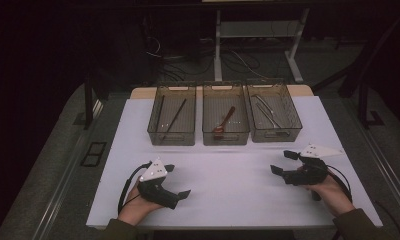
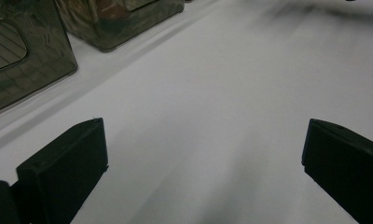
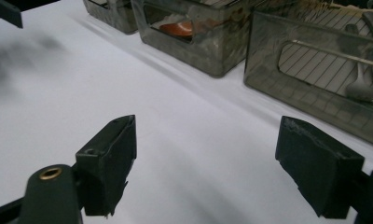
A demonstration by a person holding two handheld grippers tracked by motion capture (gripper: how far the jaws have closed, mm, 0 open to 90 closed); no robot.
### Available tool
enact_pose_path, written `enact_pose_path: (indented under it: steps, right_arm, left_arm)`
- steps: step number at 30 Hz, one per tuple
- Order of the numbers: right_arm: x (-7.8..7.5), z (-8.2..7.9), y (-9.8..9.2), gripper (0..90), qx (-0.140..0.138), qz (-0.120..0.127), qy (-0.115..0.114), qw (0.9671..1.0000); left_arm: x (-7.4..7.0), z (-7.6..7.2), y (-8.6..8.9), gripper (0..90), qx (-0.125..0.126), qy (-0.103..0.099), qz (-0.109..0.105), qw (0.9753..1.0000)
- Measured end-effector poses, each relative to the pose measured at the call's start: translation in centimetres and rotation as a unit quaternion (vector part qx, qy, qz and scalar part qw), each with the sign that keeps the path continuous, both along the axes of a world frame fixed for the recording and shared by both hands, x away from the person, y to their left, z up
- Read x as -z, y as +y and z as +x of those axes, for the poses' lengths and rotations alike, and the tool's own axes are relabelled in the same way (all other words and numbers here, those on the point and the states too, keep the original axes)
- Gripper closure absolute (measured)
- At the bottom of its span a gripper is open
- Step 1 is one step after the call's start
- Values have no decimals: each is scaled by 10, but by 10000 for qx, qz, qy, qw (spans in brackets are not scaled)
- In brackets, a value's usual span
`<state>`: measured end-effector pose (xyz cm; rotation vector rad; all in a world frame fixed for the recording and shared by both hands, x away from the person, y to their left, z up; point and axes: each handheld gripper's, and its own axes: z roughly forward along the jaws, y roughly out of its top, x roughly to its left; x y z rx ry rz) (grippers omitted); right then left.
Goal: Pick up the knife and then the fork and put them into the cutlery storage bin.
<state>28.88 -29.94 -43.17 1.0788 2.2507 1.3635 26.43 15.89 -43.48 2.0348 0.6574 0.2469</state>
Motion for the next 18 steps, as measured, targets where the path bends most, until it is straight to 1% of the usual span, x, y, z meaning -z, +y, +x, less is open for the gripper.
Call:
enact_pose_path:
  steps: [6,10,18]
  right_arm:
    - [6,-9,-1,198,-24,72,70,9999]
    - [9,-13,-1,198,-68,61,99,9999]
    - [12,-15,0,198,-114,13,123,9999]
  left_arm:
    - [0,0,0,0,8,-10,-6,10000]
    - [0,0,1,0,0,-8,-12,10000]
    - [1,0,1,0,-13,-4,-15,10000]
